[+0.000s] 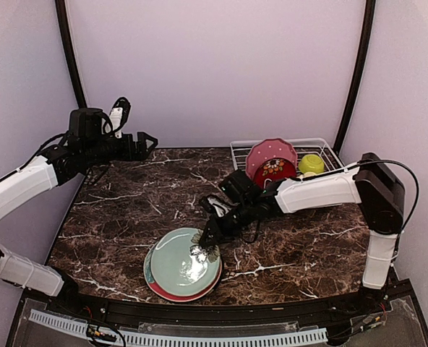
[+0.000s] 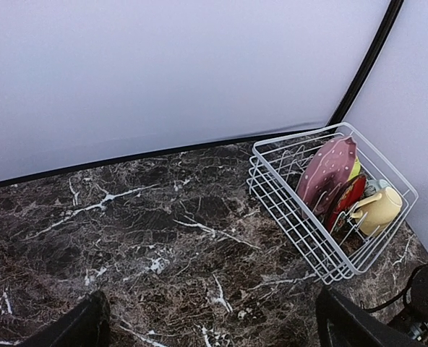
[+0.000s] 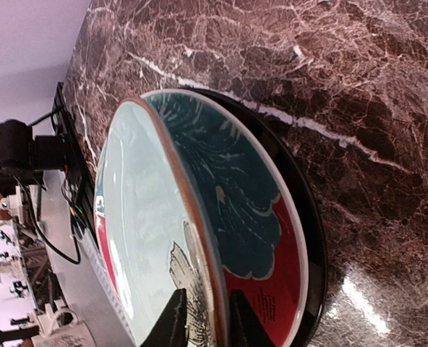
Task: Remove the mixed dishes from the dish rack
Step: Place the plate with another plate, then grab the plate from the dish rack.
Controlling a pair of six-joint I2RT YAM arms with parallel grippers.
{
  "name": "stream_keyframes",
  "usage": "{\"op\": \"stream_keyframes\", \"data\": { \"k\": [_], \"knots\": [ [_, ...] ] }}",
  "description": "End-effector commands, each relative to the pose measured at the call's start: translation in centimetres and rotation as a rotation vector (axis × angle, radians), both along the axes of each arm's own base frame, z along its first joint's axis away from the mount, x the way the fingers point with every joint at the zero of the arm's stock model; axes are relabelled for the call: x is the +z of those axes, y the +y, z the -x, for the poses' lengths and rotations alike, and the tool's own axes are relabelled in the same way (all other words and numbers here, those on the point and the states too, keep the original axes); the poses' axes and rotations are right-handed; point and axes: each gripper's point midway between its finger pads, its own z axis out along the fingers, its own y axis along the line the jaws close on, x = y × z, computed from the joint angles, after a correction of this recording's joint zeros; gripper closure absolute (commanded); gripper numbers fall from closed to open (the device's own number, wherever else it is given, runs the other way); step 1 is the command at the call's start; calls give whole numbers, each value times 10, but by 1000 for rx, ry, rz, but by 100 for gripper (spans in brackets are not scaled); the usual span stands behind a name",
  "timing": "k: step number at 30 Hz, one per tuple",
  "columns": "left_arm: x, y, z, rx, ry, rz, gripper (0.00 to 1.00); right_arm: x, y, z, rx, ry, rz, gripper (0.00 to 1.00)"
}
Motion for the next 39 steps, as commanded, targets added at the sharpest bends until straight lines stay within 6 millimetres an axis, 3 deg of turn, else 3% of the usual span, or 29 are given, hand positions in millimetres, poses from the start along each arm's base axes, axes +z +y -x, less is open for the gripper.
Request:
{"op": "stream_keyframes", "data": {
  "k": [1, 8, 17, 23, 27, 30, 32, 39],
  "knots": [
    [0, -1, 0, -12, -2, 12, 2, 5, 5, 3, 29, -51, 30, 76],
    [-2, -3, 0, -19, 4, 14, 2, 5, -8, 1, 45, -128, 149, 56],
    [-4, -4, -1, -21, 10, 12, 2, 10, -47, -11, 61, -301, 366, 38],
    [-6, -2, -2, -11, 10, 3, 2, 42, -72, -28, 77, -493, 452, 29],
    [-6, 0, -3, -3, 4, -5, 2, 76, -81, -35, 94, -635, 427, 24],
    [-6, 1, -3, 0, 2, -9, 2, 107, -88, -43, 40, -744, 385, 6],
    [-6, 1, -3, 0, 1, -10, 2, 119, -96, -46, 32, -809, 377, 1],
    [-6, 0, -4, -1, 1, -12, 2, 156, -164, -90, -236, -961, 484, 1]
  ]
}}
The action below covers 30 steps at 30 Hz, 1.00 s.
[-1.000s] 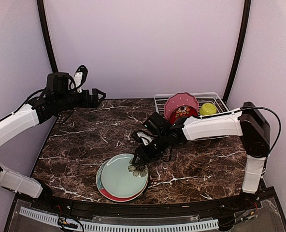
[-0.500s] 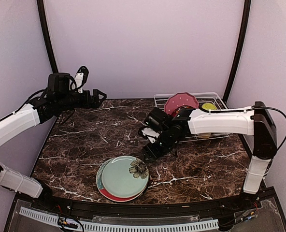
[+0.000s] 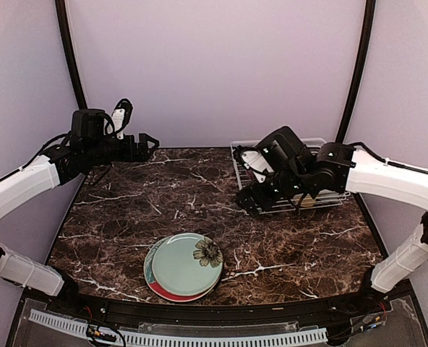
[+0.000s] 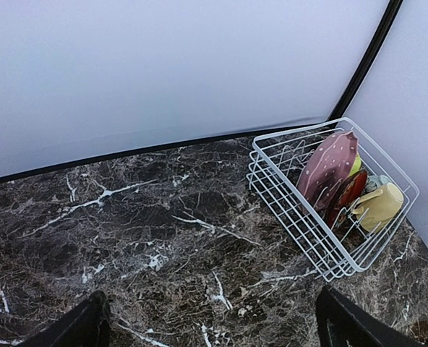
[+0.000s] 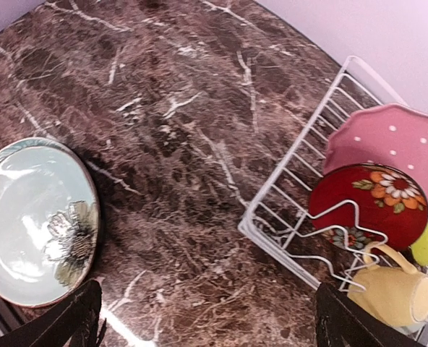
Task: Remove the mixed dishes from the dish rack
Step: Grab the plate from the dish rack.
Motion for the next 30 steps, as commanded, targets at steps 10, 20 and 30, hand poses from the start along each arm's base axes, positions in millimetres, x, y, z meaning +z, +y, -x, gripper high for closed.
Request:
{"op": "stream_keyframes", "data": {
  "k": [10, 20, 30],
  "knots": [
    [1, 1, -1, -1, -13, -3, 2, 65, -133, -119, -314, -261, -167, 1],
    [-1, 1, -2, -3, -8, -11, 2, 34, -193, -196, -214, -124, -379, 1],
    [-14, -1, -8, -11, 27, -26, 2, -5, -195, -242, -7, -44, -502, 1]
  ]
}}
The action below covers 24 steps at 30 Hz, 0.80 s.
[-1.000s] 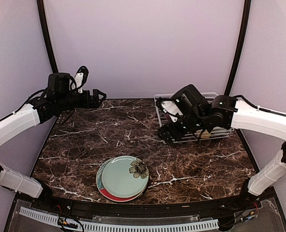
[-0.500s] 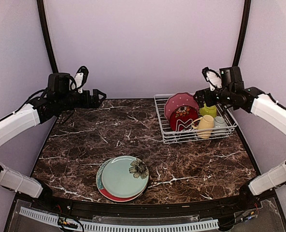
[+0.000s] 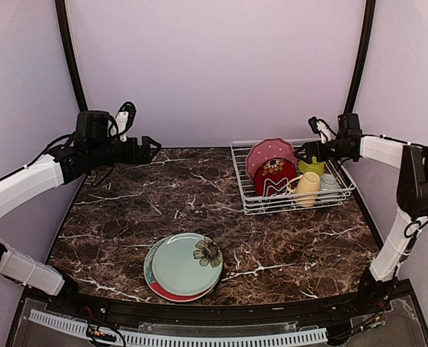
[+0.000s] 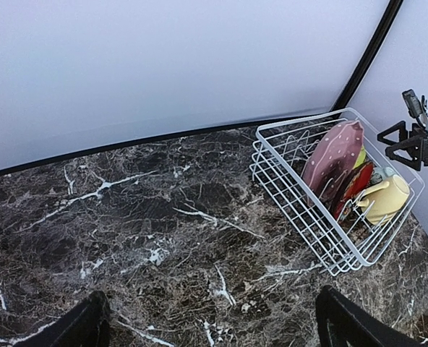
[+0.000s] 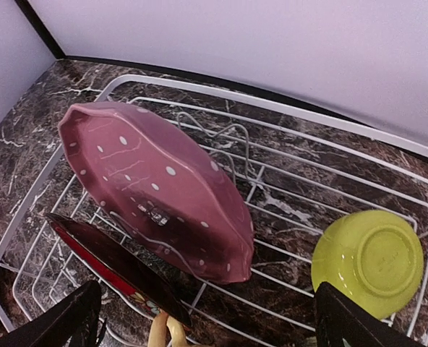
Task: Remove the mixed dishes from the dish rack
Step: Grab the plate from the dish rack.
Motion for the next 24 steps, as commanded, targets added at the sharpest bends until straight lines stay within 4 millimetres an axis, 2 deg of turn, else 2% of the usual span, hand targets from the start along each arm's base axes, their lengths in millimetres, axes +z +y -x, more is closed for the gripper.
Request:
{"op": "stream_keyframes", "data": {
  "k": [1, 3, 9, 15, 21, 24],
  "knots": [
    [-4, 0, -3, -10, 8, -8, 2, 32, 4, -23, 164, -138, -111, 2],
    [-6, 0, -5, -12, 15, -11, 2, 29, 0, -34, 202, -123, -156, 6],
    [-12, 1, -8, -9, 29, -18, 2, 21, 8, -56, 308, -111, -195, 14],
    [-15, 0, -10, -17, 37, -18, 2, 18, 21, -59, 427, -109, -272, 21],
    [-18, -3, -10, -30, 48, -12, 2, -1, 41, -62, 462, -82, -259, 24],
    [-19, -4, -9, -35, 50, -13, 2, -9, 43, -66, 470, -64, -268, 29]
  ]
}}
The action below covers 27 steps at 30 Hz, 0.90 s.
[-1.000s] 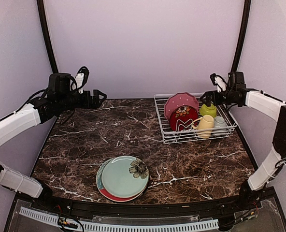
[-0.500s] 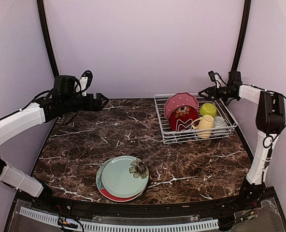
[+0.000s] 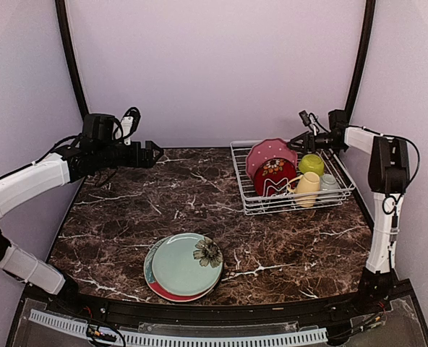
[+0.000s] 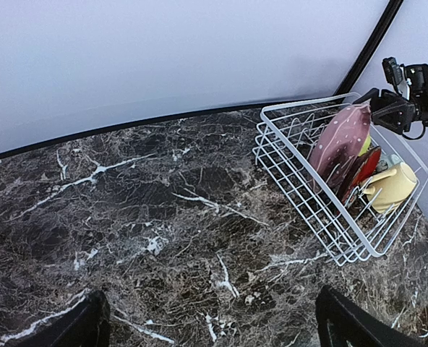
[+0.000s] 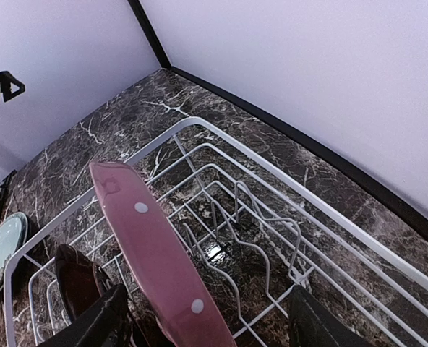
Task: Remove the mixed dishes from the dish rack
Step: Grab the plate from the dish rack.
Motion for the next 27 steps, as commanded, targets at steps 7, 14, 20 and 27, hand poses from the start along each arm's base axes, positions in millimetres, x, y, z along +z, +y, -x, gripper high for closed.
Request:
{"op": "stream_keyframes", "data": {
  "k": [7, 14, 20, 27],
  "knots": [
    [7, -2, 0, -23, -12, 3, 2, -18, 46, 6, 171, 40, -28, 43],
    [6, -5, 0, -34, -7, 12, 2, -28, 59, 13, 223, 40, -8, 54],
    [5, -5, 0, -36, -3, 14, 1, -23, 59, 21, 249, 41, -15, 68],
    [5, -7, 1, -43, 0, 22, 2, -10, 58, 25, 250, 24, 7, 79]
  ]
}}
